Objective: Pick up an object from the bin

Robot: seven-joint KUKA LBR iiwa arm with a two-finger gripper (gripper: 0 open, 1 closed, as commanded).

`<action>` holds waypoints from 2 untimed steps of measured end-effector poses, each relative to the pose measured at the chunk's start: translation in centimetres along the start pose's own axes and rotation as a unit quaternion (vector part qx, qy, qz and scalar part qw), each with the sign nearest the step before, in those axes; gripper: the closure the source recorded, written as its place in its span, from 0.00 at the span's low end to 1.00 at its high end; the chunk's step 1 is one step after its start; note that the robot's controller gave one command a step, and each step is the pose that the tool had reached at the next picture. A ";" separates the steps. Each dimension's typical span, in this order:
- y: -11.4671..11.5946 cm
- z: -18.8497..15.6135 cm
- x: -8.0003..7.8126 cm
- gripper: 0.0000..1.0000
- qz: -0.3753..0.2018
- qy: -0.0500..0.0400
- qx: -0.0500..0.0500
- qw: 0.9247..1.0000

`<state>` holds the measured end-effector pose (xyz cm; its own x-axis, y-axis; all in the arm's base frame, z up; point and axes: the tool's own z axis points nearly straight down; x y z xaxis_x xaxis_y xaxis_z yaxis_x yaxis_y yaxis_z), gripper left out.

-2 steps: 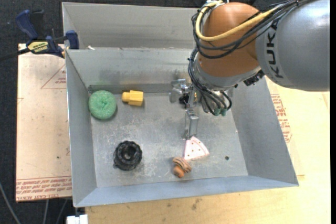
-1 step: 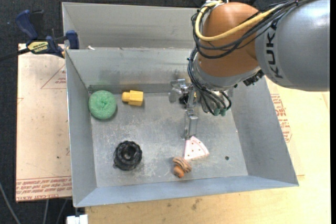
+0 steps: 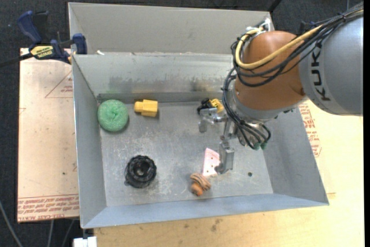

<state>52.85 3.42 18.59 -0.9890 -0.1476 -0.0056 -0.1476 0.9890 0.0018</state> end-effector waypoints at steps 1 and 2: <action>-1.4 4.8 1.8 0.00 -0.010 0.002 0.001 1.000; -0.9 7.0 3.3 0.00 -0.106 0.003 0.000 0.994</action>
Offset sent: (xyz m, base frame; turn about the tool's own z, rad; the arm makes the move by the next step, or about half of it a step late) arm -0.0448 -0.0143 -0.0854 -0.3581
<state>49.73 2.05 11.55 -0.9359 -0.3523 -0.0002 -0.3523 0.9359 0.0011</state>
